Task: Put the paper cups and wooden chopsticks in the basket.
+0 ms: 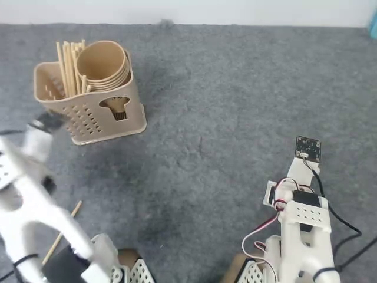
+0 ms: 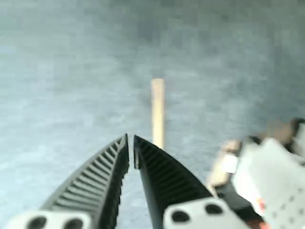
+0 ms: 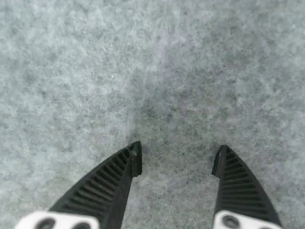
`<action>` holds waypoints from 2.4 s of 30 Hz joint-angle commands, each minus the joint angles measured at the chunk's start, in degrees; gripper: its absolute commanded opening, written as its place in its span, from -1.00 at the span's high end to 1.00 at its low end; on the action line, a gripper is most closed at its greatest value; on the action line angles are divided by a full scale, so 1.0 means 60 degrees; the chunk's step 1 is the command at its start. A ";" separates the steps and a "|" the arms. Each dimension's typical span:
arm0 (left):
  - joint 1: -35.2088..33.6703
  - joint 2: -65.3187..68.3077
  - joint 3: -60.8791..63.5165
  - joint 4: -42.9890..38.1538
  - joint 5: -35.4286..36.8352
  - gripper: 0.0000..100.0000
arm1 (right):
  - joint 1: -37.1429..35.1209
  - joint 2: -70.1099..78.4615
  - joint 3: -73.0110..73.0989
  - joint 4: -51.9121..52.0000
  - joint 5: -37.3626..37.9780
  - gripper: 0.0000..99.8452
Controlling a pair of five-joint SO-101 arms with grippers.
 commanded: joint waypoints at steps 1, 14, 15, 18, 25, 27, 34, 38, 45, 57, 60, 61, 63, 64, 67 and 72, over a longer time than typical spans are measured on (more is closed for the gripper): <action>-0.0044 -0.0352 -0.2322 0.0527 0.0293 0.97 | -0.0066 -0.0198 -0.0029 -0.0095 0.0073 0.50; 0.0293 -0.0440 -0.0300 0.0396 -0.0220 0.79 | -0.0051 -0.0198 -0.0029 -0.0095 0.0073 0.50; 0.0161 -0.0440 0.0051 0.0234 -0.0220 0.74 | -0.0051 -0.0198 -0.0029 -0.0095 0.0073 0.50; -0.0381 -0.0440 0.1136 -0.0469 -0.0278 0.70 | -0.0051 -0.0198 -0.0029 -0.0095 0.0073 0.50; -0.1260 -0.0440 0.3377 -0.2447 -0.1055 0.80 | -0.0095 -0.0198 -0.0029 -0.0095 0.0073 0.50; -0.1304 -0.0440 0.3905 -0.2960 -0.1055 0.80 | -0.0095 -0.0198 -0.0029 -0.0095 0.0073 0.50; -0.1304 -0.0484 0.5985 -0.5245 -0.1070 0.80 | -0.0081 -0.0198 -0.0029 -0.0095 0.0073 0.50; -0.1319 -0.0440 0.6527 -0.6432 -0.1026 0.80 | -0.0081 -0.0198 -0.0029 -0.0095 0.0073 0.50; -0.1319 -0.0440 0.7319 -0.8088 -0.1011 0.80 | -0.0081 -0.0198 -0.0029 -0.0095 0.0073 0.50; -0.1509 -0.0542 0.7319 -0.6974 -0.1026 0.97 | -0.0095 -0.0198 -0.0029 -0.0095 0.0073 0.50; -0.1509 -0.0542 0.6440 -0.5626 -0.1040 0.97 | -0.0095 -0.0198 -0.0029 -0.0095 0.0073 0.50; -0.1509 -0.0542 0.6044 -0.5011 -0.1040 0.97 | -0.0095 -0.0198 -0.0029 -0.0095 0.0073 0.50; -0.1509 -0.0542 0.5106 -0.3619 -0.1055 0.97 | -0.0095 -0.0198 -0.0029 -0.0095 0.0073 0.50; -0.1495 -0.0542 0.4608 -0.2901 -0.1055 0.97 | -0.0095 -0.0198 -0.0029 -0.0095 0.0073 0.50; -0.1407 -0.0542 0.2938 -0.0938 -0.1070 0.97 | -0.0095 -0.0198 -0.0029 -0.0095 0.0073 0.50; -0.0571 -0.0542 0.0476 0.0513 -0.0952 0.97 | -0.0095 -0.0198 -0.0029 -0.0095 0.0073 0.50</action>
